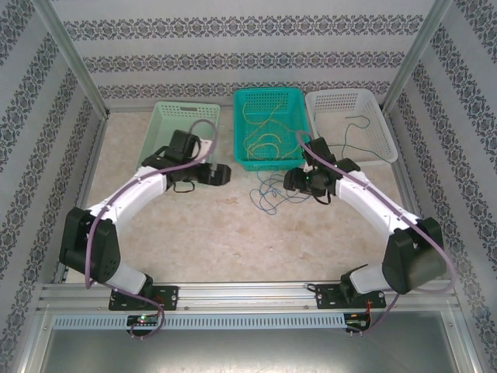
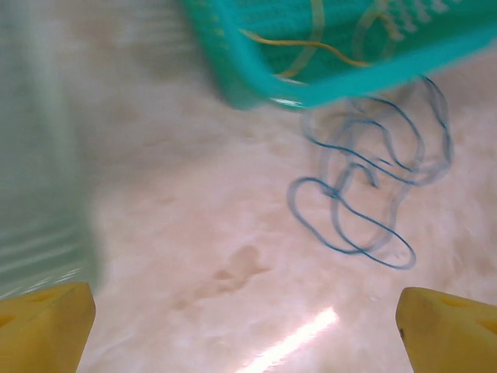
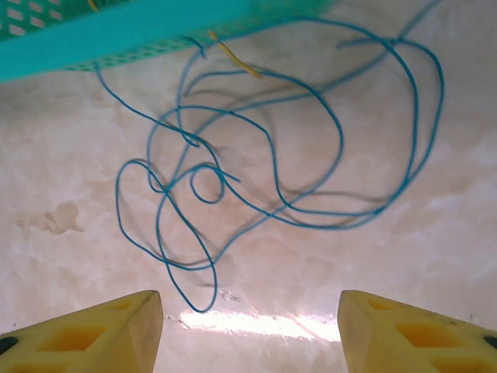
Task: Untangle the cables
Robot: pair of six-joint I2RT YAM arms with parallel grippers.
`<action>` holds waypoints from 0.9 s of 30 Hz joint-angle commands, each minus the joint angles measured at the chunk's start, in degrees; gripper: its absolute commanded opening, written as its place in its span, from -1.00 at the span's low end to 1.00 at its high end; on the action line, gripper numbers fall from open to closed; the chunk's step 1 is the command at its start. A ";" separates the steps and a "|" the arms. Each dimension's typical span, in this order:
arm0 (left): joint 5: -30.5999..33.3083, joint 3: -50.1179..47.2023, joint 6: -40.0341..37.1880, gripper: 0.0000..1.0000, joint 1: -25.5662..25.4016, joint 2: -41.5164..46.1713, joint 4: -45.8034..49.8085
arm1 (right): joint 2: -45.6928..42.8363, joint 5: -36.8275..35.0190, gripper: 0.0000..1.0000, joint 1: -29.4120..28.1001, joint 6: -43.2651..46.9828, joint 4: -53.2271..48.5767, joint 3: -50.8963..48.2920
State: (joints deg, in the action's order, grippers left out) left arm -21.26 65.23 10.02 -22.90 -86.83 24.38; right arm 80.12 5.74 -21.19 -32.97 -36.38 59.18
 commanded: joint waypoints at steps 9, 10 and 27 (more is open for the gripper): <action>-1.88 4.42 -18.84 0.88 -18.37 -13.88 1.22 | 0.27 1.88 0.38 4.15 -10.79 10.09 -10.27; -1.57 5.69 -19.34 0.86 -19.44 -15.58 1.65 | 0.13 2.14 0.37 4.39 -11.18 10.72 -10.69; 21.19 17.59 -18.81 0.74 -29.04 -31.87 2.06 | -7.90 1.73 0.42 8.50 -12.99 11.90 -17.05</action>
State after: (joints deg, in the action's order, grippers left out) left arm -5.78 80.40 -8.43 -51.44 -116.31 26.48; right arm 74.50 7.53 -13.52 -45.17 -24.88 43.48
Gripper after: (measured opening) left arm 0.870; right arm 0.710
